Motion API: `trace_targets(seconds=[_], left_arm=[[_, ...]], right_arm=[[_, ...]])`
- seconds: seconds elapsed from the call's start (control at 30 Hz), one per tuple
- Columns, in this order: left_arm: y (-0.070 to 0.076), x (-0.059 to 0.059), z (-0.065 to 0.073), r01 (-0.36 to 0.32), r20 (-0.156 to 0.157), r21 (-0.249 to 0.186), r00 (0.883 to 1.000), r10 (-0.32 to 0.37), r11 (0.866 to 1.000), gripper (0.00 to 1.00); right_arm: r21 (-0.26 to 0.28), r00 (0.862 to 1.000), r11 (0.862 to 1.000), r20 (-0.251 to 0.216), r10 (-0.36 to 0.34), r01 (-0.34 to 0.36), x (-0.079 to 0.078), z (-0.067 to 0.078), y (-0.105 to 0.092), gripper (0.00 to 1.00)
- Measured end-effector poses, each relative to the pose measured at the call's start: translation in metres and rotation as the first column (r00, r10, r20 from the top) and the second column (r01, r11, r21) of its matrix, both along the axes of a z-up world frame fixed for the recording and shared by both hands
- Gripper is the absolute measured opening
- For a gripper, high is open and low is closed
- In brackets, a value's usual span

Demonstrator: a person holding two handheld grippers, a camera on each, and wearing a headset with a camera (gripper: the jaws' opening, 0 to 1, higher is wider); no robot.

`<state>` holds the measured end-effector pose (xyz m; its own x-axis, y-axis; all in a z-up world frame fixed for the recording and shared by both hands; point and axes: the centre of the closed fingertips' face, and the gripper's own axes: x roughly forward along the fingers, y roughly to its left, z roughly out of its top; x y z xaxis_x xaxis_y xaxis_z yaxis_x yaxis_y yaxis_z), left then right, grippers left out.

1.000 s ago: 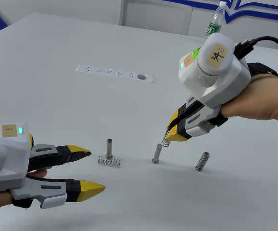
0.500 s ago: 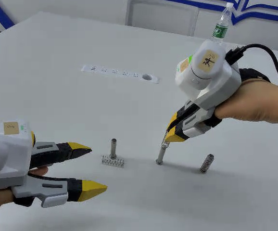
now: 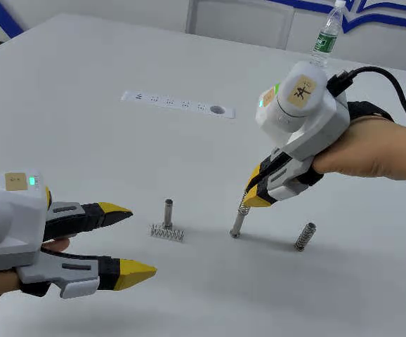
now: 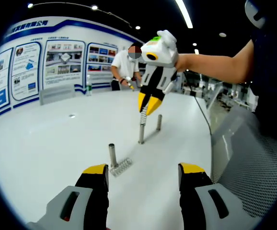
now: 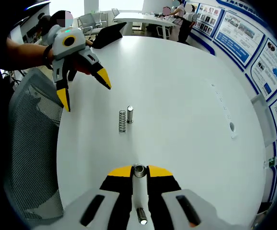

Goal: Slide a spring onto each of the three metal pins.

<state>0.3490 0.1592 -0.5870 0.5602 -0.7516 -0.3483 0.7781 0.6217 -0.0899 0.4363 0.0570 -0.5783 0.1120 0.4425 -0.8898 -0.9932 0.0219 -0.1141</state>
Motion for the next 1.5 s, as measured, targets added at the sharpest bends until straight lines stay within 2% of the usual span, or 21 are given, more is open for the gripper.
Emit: trace_targets(seconds=[0.47, 1.5], left_arm=[[0.000, 0.001, 0.000, -0.003, -0.001, 0.002, 1.000, 0.003, 1.000, 0.61], [0.007, 0.000, 0.000, -0.029, -0.007, 0.007, 1.000, 0.029, 1.000, 0.65]], right_arm=[[-0.011, 0.999, 1.000, -0.027, -0.022, 0.022, 0.001, -0.017, 0.001, 0.12], [-0.065, 0.998, 0.997, -0.043, -0.042, 0.040, 0.005, -0.056, -0.001, 0.12]])
